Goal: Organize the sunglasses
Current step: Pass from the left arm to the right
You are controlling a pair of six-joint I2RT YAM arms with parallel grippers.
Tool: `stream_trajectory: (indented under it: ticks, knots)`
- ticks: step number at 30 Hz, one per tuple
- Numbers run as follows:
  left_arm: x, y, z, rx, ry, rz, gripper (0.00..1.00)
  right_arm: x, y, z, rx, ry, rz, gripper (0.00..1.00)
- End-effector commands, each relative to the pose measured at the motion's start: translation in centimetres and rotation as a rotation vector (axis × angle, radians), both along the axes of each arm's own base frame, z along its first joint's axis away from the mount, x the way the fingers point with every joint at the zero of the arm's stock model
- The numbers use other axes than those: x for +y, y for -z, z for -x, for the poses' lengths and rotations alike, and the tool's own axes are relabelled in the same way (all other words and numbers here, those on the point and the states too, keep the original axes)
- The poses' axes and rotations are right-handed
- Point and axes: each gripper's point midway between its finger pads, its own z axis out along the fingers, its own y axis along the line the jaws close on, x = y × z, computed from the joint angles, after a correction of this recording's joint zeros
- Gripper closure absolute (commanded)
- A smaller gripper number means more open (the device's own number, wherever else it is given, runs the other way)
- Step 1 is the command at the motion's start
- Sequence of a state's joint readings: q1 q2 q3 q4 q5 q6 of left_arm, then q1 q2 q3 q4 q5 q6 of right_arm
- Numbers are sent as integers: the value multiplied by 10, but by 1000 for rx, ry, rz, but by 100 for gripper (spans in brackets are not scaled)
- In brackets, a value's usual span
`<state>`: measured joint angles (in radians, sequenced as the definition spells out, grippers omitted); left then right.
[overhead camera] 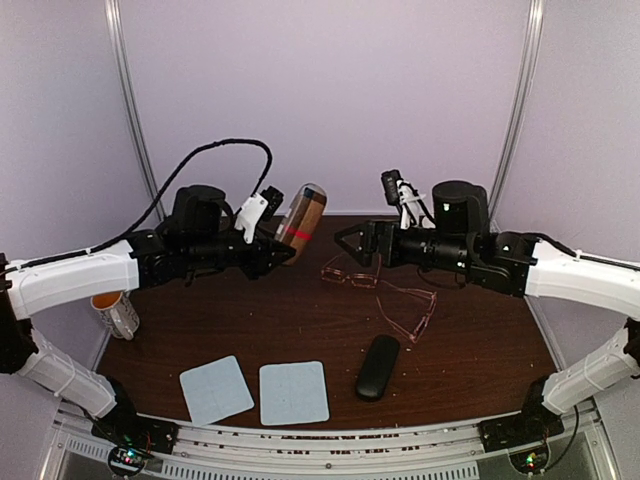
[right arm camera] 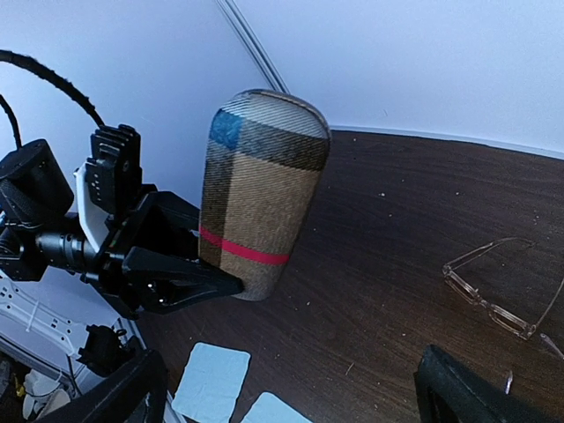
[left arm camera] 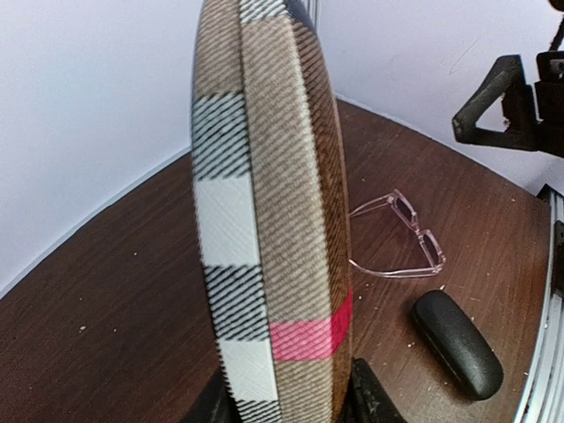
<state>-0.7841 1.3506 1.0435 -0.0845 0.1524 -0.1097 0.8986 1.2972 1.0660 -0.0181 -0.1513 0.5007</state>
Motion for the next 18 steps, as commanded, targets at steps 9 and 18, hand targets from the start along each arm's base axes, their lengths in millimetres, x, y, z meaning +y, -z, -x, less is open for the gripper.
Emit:
stream_trajectory:
  ticks: [9,18]
  knots:
    - [-1,-4,-14,-86,-116,-86,89,30,0,-22,89,84,-60,0]
    - [-10,-2,-4,-68,-96,-74,89,60,3,-48,140,120,-126,0]
